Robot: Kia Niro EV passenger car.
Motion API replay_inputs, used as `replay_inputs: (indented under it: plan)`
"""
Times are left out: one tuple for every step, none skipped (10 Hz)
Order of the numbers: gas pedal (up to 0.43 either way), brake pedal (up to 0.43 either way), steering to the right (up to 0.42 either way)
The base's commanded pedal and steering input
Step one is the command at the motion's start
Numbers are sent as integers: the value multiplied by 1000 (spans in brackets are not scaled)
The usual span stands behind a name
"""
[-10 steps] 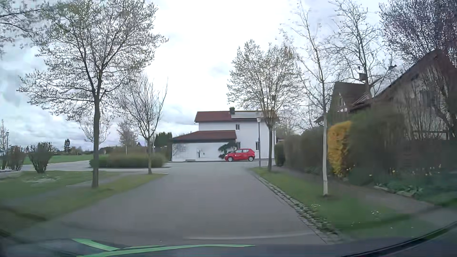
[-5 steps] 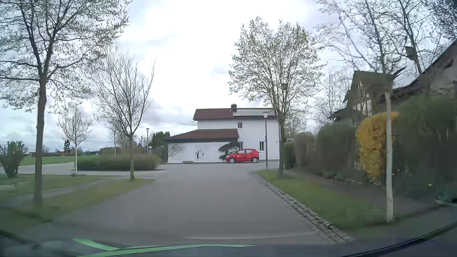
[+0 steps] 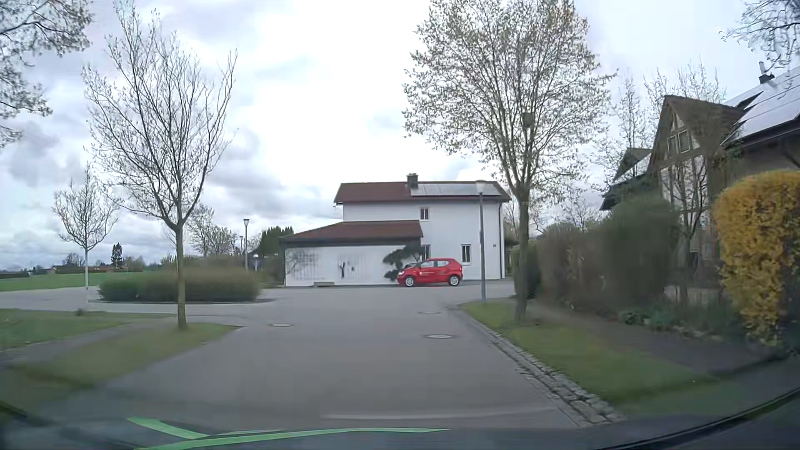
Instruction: Follow the waypoints while adhering to traffic rules and regulations
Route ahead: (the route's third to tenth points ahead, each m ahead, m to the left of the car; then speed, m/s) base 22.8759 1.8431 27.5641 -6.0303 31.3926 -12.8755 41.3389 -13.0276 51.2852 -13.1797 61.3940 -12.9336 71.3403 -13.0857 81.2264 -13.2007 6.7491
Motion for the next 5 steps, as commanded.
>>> replay_inputs:
  plan:
    - [0, 0, -6]
    - [0, 0, -9]
    - [0, 0, -10]
    - [0, 0, -10]
    - [0, 0, -10]
